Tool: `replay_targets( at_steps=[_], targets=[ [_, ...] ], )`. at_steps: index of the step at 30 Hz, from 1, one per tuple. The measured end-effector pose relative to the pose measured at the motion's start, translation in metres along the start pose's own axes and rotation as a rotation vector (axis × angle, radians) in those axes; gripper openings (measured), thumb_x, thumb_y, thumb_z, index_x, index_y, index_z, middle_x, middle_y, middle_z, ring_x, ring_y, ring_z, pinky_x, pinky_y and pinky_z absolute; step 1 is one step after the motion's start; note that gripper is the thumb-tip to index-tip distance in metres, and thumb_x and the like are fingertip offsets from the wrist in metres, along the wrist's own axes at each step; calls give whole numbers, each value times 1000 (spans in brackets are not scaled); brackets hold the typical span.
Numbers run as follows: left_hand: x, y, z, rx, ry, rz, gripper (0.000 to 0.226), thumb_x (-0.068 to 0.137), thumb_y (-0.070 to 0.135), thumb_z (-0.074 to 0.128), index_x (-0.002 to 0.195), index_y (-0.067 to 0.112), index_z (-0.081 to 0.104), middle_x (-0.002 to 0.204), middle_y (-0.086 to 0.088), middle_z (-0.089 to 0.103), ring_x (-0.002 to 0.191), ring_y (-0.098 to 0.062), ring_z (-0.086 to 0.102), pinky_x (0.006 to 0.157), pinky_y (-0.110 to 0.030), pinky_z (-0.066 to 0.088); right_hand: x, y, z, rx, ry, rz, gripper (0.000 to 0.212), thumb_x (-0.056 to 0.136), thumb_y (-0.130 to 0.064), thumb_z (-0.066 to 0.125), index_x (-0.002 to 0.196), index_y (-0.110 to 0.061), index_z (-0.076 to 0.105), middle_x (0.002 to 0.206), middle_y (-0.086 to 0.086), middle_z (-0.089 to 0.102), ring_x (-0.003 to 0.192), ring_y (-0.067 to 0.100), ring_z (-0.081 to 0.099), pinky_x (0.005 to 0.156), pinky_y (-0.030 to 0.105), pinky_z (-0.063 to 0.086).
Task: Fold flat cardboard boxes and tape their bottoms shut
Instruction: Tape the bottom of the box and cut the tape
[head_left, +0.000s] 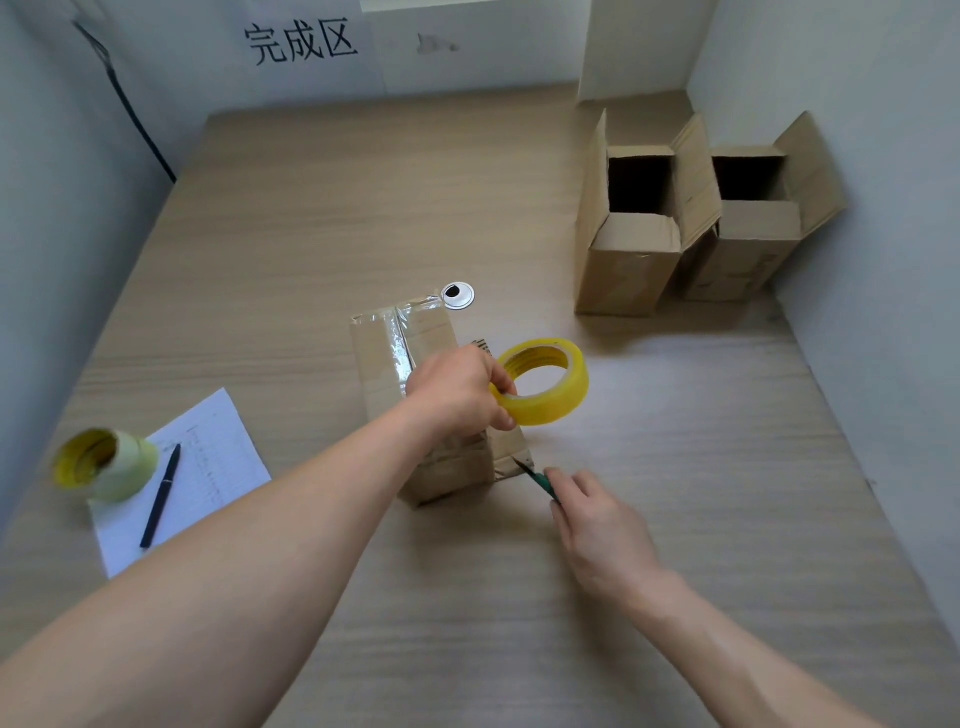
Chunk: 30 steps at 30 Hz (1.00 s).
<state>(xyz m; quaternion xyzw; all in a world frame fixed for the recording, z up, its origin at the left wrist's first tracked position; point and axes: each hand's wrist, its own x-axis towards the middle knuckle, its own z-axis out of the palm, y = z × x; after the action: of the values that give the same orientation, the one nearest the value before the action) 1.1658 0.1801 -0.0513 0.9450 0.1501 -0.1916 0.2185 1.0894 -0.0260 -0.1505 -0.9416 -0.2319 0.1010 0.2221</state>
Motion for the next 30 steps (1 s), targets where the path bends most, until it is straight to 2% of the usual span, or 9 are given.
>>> replay_targets(
  at_steps=[3, 5, 8, 10, 13, 17, 20, 25, 30],
  targets=[
    [-1, -1, 0, 1, 12, 2, 28, 57, 44, 89, 77, 46, 68, 72, 20, 62, 80, -11, 63, 67, -24, 43, -11, 30, -3, -168, -103, 162, 34, 96, -38, 49, 128, -26, 53, 105, 2, 52, 97, 29, 55, 68, 39, 49],
    [-1, -1, 2, 8, 23, 17, 28, 58, 43, 88, 76, 45, 68, 70, 21, 60, 83, -10, 62, 64, -24, 39, -12, 43, -12, -266, -68, 205, 41, 90, -45, 59, 125, -24, 57, 111, 3, 54, 105, 28, 54, 80, 38, 47],
    [-1, -1, 4, 31, 47, 39, 30, 59, 44, 87, 83, 45, 70, 68, 22, 56, 84, -11, 61, 66, -25, 39, 12, 25, -38, -13, 385, -24, 50, 80, -39, 71, 123, -15, 64, 115, 7, 59, 105, 27, 56, 85, 38, 40],
    [0, -2, 5, 47, 58, 59, 31, 60, 44, 87, 87, 44, 71, 69, 20, 55, 84, -12, 60, 67, -25, 40, 42, -2, -56, 8, 493, -266, 52, 79, -36, 67, 127, -17, 59, 118, 4, 58, 107, 22, 53, 91, 40, 38],
    [-1, -2, 4, 75, 56, 93, 32, 60, 43, 85, 89, 43, 71, 70, 16, 56, 83, -15, 59, 66, -25, 39, 80, -32, -69, -141, 219, -375, 52, 79, -31, 63, 129, -23, 51, 105, -1, 67, 100, 27, 61, 94, 44, 40],
    [-4, -10, 4, 30, 68, 160, 39, 63, 49, 82, 100, 43, 69, 69, 20, 54, 81, -12, 56, 64, -26, 36, 98, -33, -69, -20, -96, -255, 48, 85, -34, 61, 127, -37, 38, 102, -3, 70, 95, 33, 63, 76, 38, 47],
    [-9, -20, 7, -15, 65, 240, 45, 66, 57, 77, 104, 38, 63, 73, 19, 62, 79, -10, 59, 63, -28, 39, 105, -35, -70, -27, -141, -190, 50, 83, -38, 63, 124, -43, 34, 104, -1, 70, 95, 34, 62, 72, 38, 49],
    [-19, -32, 15, -38, 88, 339, 51, 57, 51, 74, 90, 34, 40, 78, 17, 61, 76, -14, 59, 64, -32, 45, 113, -42, -72, -3, -219, -167, 39, 76, -21, 63, 107, -40, 51, 90, -11, 61, 89, 28, 59, 65, 32, 39],
    [-31, -39, 34, -5, 312, 439, 45, 62, 28, 72, 90, 29, 37, 82, 13, 54, 76, -24, 57, 64, -31, 35, 118, -51, -76, 46, -234, -123, 35, 74, -16, 58, 92, -46, 58, 80, -14, 60, 82, 20, 58, 65, 32, 47]
  ],
)
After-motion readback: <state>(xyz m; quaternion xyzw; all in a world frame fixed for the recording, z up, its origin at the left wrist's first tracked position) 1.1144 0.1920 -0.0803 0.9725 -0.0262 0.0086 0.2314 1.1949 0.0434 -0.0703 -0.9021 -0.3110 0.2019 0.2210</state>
